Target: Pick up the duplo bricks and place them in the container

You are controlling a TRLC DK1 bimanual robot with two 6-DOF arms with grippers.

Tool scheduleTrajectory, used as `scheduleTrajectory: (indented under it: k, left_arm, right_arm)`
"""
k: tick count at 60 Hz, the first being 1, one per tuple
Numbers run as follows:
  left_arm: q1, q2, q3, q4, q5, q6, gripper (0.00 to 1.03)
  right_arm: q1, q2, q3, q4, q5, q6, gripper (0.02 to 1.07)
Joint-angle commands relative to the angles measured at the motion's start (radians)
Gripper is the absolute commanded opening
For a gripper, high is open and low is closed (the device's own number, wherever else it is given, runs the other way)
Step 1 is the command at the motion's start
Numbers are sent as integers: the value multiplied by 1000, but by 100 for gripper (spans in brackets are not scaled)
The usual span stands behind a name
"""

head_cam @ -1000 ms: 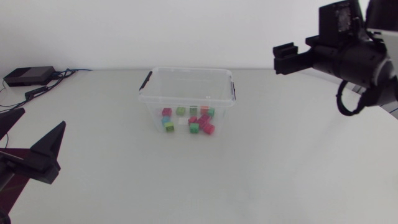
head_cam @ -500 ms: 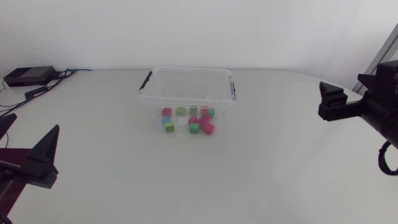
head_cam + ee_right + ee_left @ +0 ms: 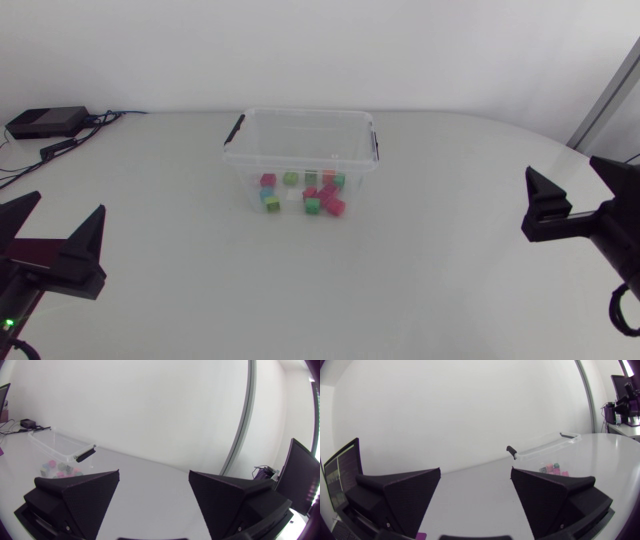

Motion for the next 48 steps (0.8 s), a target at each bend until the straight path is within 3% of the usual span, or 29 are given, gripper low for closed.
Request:
scheduleTrajectory:
  k: [1, 48]
  left_arm:
    - [-13, -7, -38, 26, -13, -57, 98]
    - [-75, 2, -199, 144, -99, -273, 98]
  right_arm:
    - [-13, -51, -58, -3, -13, 40, 102]
    - [-75, -414, -352, -22, -135, 242, 102]
